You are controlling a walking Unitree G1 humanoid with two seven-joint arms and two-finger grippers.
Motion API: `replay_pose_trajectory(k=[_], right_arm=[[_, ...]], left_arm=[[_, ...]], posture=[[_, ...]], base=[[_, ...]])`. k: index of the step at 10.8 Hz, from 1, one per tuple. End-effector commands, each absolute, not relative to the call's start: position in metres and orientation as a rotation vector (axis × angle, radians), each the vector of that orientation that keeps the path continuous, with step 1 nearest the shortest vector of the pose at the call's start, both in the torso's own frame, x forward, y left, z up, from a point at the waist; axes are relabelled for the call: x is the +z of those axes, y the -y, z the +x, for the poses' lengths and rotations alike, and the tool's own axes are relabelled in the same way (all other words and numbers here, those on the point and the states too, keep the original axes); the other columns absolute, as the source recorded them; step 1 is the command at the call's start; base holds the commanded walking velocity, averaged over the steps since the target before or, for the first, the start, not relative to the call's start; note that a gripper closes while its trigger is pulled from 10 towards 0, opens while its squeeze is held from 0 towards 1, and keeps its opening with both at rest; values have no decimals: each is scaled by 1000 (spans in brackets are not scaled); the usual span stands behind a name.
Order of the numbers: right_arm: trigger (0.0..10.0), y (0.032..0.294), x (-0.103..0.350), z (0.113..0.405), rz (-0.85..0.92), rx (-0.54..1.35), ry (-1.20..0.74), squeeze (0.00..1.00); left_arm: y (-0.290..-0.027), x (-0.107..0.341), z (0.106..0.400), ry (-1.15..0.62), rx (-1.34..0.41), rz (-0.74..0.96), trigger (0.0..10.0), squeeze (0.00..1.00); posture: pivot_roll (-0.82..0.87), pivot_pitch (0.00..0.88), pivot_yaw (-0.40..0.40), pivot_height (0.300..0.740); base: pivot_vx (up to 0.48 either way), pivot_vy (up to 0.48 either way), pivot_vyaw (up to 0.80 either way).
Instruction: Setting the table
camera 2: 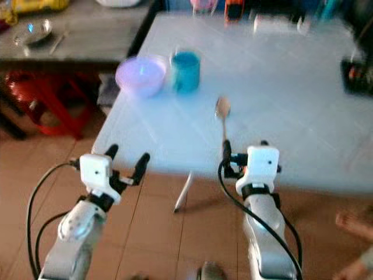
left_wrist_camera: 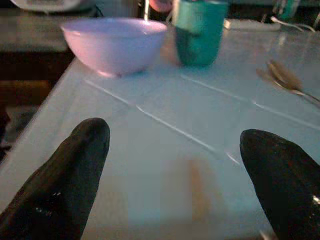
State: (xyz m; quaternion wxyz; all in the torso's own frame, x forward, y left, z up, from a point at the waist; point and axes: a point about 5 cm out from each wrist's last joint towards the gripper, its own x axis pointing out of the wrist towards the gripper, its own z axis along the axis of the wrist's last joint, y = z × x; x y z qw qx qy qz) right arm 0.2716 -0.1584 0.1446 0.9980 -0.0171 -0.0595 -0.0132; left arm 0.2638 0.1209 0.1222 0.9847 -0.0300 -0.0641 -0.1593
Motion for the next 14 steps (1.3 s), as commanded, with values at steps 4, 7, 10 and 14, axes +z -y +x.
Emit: replay_pose_trajectory(k=[4, 7, 10, 14], right_arm=[[10000, 151, 143, 272, -7, -6, 112, 0], [10000, 150, 140, 270, 18, -9, 86, 0], [10000, 150, 136, 270, 39, -10, 48, 0], [10000, 158, 130, 272, 43, -19, -28, 0]], left_arm=[[-128, 116, 259, 96, -349, -38, 10000, 0], [-134, 106, 245, 61, -454, -15, 10000, 0], [-137, 104, 239, 54, -550, 10, 10000, 0], [-135, 94, 234, 61, -678, -33, 10000, 0]], posture=[[-71, 205, 78, 740], [-72, 212, 79, 740], [-72, 220, 75, 740], [-75, 219, 67, 740]], base=[[202, 0, 0], [0, 0, 0], [0, 0, 0], [0, 0, 0]])
